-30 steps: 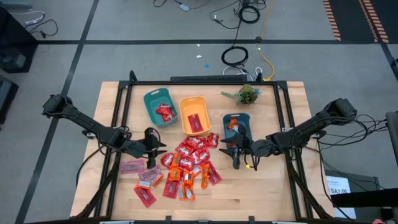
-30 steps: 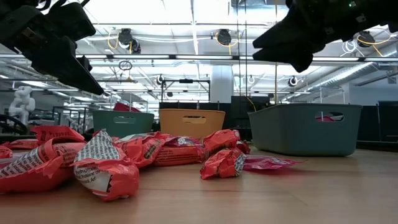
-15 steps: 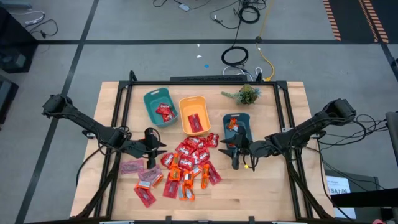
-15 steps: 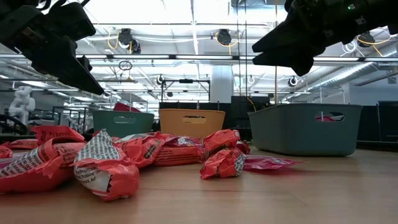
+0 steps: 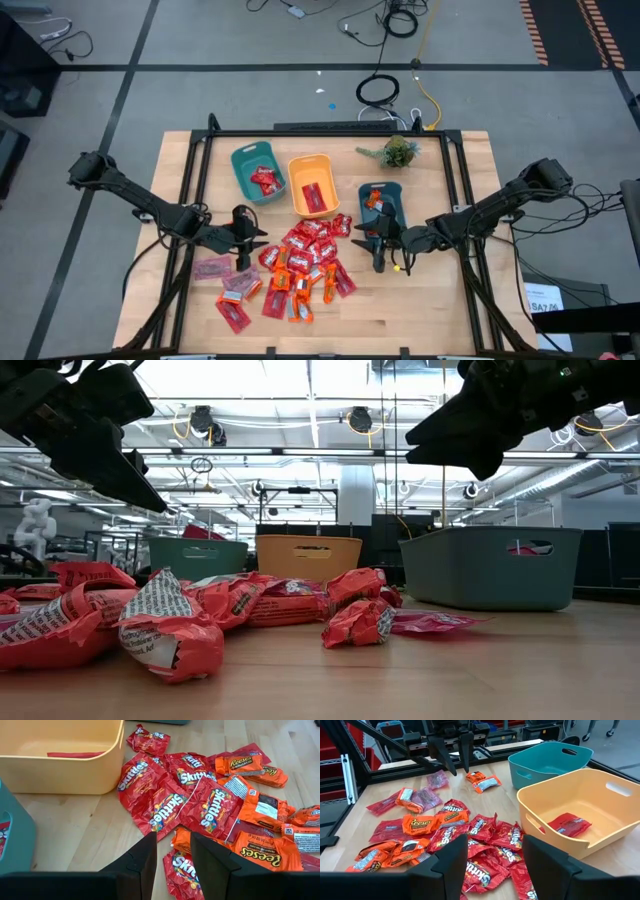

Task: Sort candy
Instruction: Put the red pack of candy into the light blue bin

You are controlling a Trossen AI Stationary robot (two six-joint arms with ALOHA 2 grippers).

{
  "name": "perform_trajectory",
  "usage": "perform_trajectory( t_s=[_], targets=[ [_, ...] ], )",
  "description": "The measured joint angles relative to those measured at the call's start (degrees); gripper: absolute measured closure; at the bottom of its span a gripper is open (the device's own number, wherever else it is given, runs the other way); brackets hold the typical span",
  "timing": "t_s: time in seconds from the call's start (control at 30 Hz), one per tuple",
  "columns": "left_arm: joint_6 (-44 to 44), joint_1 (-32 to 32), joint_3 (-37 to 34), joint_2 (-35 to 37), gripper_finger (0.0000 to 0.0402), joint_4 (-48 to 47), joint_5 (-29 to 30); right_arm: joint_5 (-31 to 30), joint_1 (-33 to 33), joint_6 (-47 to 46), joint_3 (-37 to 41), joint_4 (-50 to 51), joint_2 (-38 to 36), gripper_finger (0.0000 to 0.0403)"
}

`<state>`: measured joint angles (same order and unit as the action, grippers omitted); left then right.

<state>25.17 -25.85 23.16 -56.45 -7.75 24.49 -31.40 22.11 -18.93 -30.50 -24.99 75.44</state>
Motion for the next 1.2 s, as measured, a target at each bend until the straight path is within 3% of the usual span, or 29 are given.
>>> perform_trajectory(
  t_s=[0.27,0.63,0.77,1.2],
  targets=[
    [0.00,0.00,0.00,0.00,0.0263,-0.02,-0.04,0.00,0.00,0.12,0.00,0.00,0.00,0.0222],
    [2.33,0.00,0.00,0.00,0.0163,-0.19,-0.24,0.01,0.00,0.12,0.00,0.00,0.00,0.0222],
    [6.88,0.04,0.00,0.00,0.0159,-0.18,-0.24,0.01,0.00,0.12,0.00,0.00,0.00,0.0222],
    [5.93,-1.20,0.38,-3.12,0.0159,-0.98,-1.49,0.06,0.00,0.12,-0.02,-0.02,0.00,0.0222]
  ],
)
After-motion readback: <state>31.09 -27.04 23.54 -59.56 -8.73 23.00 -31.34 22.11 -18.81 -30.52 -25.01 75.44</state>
